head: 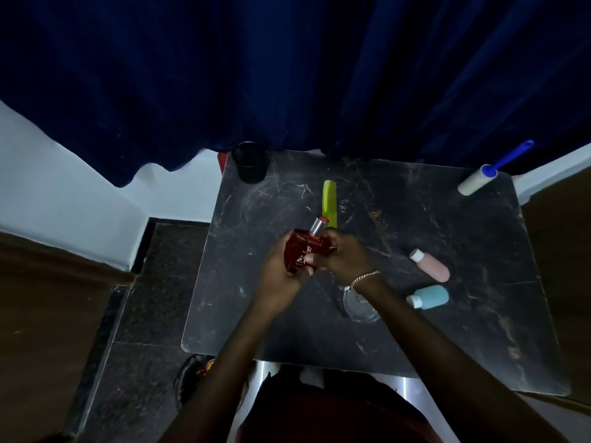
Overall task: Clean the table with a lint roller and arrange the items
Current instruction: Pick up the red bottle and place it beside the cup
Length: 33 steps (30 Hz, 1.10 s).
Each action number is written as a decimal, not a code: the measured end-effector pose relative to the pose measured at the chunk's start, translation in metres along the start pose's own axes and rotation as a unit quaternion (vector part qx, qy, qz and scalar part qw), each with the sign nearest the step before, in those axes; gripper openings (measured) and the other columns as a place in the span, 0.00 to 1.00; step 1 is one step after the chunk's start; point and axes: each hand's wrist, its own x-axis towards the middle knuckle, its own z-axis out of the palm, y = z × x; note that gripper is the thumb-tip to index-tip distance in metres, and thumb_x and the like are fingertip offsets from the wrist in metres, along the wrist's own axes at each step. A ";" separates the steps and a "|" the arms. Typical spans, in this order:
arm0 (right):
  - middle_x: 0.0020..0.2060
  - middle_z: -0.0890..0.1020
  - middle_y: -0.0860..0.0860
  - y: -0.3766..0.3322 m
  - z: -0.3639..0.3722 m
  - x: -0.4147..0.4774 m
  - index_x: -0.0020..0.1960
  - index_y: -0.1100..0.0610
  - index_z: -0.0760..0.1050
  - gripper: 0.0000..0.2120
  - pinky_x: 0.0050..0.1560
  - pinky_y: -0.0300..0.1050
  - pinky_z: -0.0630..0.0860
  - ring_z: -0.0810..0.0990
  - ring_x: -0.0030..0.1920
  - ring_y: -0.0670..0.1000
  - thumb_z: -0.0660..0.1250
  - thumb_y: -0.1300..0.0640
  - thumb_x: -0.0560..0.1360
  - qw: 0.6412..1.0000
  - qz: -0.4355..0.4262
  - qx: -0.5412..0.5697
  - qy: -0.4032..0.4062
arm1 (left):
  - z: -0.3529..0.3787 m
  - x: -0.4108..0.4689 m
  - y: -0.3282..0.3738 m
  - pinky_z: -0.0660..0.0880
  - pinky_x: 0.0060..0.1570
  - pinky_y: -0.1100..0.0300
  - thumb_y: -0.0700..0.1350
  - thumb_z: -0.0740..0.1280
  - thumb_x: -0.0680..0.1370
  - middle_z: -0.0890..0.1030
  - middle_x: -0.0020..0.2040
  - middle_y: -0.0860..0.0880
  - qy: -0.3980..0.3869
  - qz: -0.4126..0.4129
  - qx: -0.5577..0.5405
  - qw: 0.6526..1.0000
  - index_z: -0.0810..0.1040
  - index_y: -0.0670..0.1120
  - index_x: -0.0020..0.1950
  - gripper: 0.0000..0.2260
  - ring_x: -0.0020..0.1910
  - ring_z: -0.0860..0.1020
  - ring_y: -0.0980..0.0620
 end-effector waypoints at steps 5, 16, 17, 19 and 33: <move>0.42 0.83 0.46 0.004 0.005 0.063 0.53 0.57 0.80 0.19 0.43 0.25 0.74 0.82 0.43 0.44 0.80 0.60 0.64 0.995 -0.038 -0.071 0.055 | -0.008 0.059 -0.024 0.73 0.59 0.72 0.32 0.74 0.75 0.77 0.65 0.61 -0.020 -0.031 0.010 0.999 0.69 0.58 0.74 0.35 0.62 0.77 0.65; 0.54 0.85 0.58 -0.024 -0.004 0.202 0.60 0.62 0.79 0.24 0.56 0.44 0.77 0.80 0.49 0.49 0.78 0.68 0.65 0.993 -0.038 -0.086 0.076 | -0.023 0.172 -0.002 0.73 0.54 0.70 0.30 0.71 0.76 0.68 0.80 0.49 -0.074 -0.082 0.008 0.994 0.54 0.51 0.85 0.43 0.69 0.71 0.55; 0.54 0.85 0.57 -0.025 -0.004 0.211 0.60 0.61 0.79 0.24 0.56 0.44 0.77 0.81 0.50 0.49 0.78 0.67 0.65 0.992 -0.038 -0.091 0.080 | -0.025 0.180 0.000 0.73 0.54 0.71 0.30 0.70 0.77 0.67 0.81 0.49 -0.081 -0.086 -0.003 0.993 0.53 0.51 0.86 0.44 0.69 0.71 0.55; 0.56 0.85 0.55 -0.026 -0.005 0.227 0.62 0.59 0.79 0.25 0.57 0.43 0.76 0.82 0.53 0.52 0.78 0.66 0.66 0.990 -0.044 -0.109 0.080 | -0.028 0.193 0.003 0.73 0.59 0.63 0.28 0.69 0.77 0.64 0.82 0.48 -0.092 -0.093 -0.018 0.991 0.50 0.49 0.86 0.44 0.69 0.68 0.57; 0.58 0.84 0.54 -0.019 -0.001 0.281 0.62 0.57 0.77 0.25 0.64 0.46 0.76 0.82 0.59 0.54 0.78 0.63 0.67 0.983 -0.066 -0.163 0.049 | -0.036 0.239 -0.009 0.72 0.62 0.54 0.26 0.66 0.78 0.56 0.86 0.49 -0.121 -0.120 -0.039 0.985 0.45 0.49 0.86 0.46 0.82 0.61 0.48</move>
